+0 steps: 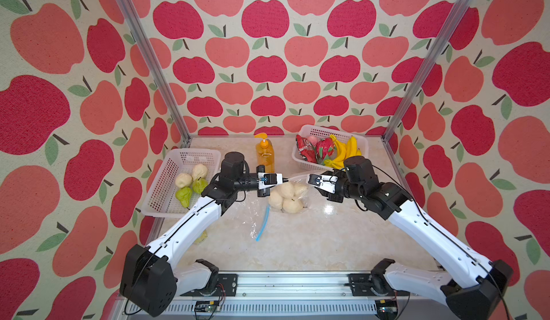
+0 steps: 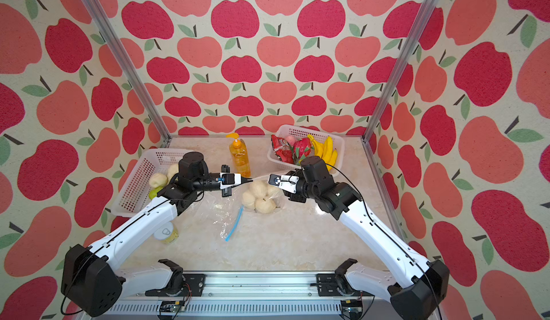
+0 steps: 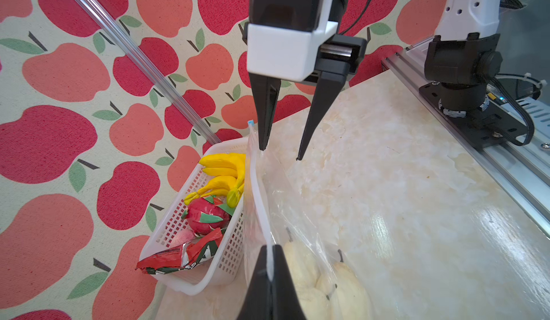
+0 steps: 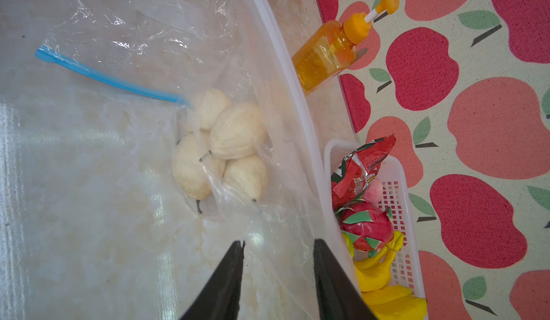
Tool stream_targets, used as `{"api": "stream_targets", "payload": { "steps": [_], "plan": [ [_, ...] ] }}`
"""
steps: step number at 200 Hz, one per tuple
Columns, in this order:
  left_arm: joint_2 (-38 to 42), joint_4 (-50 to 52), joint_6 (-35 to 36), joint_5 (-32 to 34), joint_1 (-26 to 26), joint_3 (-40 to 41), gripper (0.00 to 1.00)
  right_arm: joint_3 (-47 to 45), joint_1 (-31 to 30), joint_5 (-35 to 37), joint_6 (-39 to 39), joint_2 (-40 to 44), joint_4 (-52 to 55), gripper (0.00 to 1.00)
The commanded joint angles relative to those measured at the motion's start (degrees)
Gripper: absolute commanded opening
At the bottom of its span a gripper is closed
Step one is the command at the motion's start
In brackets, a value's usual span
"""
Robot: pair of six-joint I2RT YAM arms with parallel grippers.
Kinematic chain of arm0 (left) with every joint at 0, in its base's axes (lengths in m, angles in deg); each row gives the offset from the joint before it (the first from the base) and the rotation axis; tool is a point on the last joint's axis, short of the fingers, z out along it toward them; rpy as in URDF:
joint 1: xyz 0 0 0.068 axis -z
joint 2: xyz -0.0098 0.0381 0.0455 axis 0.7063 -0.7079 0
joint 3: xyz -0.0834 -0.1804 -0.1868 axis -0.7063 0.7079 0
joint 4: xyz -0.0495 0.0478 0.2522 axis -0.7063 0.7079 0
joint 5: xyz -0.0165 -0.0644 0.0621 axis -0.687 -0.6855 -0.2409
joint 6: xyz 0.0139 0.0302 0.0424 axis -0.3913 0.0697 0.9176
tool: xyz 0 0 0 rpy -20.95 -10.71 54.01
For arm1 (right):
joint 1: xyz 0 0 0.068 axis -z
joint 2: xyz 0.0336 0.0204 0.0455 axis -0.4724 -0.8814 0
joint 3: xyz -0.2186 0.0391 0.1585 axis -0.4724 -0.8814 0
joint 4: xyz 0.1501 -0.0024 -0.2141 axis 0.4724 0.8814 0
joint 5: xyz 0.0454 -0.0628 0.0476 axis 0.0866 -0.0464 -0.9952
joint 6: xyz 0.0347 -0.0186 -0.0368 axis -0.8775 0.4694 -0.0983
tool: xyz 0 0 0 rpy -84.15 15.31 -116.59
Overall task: Open the zip-top bag and take out the pear
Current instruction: Open the zipper of the food storage bag at the center of the board.
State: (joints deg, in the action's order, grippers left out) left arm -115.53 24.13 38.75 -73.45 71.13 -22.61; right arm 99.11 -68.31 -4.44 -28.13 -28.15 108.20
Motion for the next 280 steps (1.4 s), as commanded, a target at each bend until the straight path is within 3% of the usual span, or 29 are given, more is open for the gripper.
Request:
{"api": "stream_targets", "payload": {
  "steps": [1,74,106,149,183,230,280],
  "plan": [
    [1.22,-0.09,1.2,-1.88,0.43,0.87,0.0,0.26,-0.27,0.48,0.46,-0.55,-1.14,0.42],
    [0.69,3.52,4.69,-0.07,1.79,0.75,0.0,0.4,-0.27,2.62,-1.48,0.95,-3.73,0.48],
    [1.94,-2.82,6.77,3.62,2.93,5.01,0.0,-3.32,-0.18,0.43,-1.41,5.84,-4.17,0.47],
    [3.7,-9.02,13.23,6.18,2.94,9.68,0.0,-7.51,1.76,-2.46,0.27,12.24,-3.08,0.46],
    [5.01,-8.84,17.93,5.77,2.84,11.05,0.0,-5.47,3.45,-3.33,3.95,10.52,1.65,0.45],
    [7.83,-6.73,21.15,7.59,3.13,11.6,0.0,-6.24,3.41,-2.26,8.6,10.92,-1.72,0.45],
    [9.97,-5.63,21.15,6.53,3.6,11.28,0.0,-3.51,3.55,-0.92,8.98,8.65,-1.93,0.59]
  ]
}}
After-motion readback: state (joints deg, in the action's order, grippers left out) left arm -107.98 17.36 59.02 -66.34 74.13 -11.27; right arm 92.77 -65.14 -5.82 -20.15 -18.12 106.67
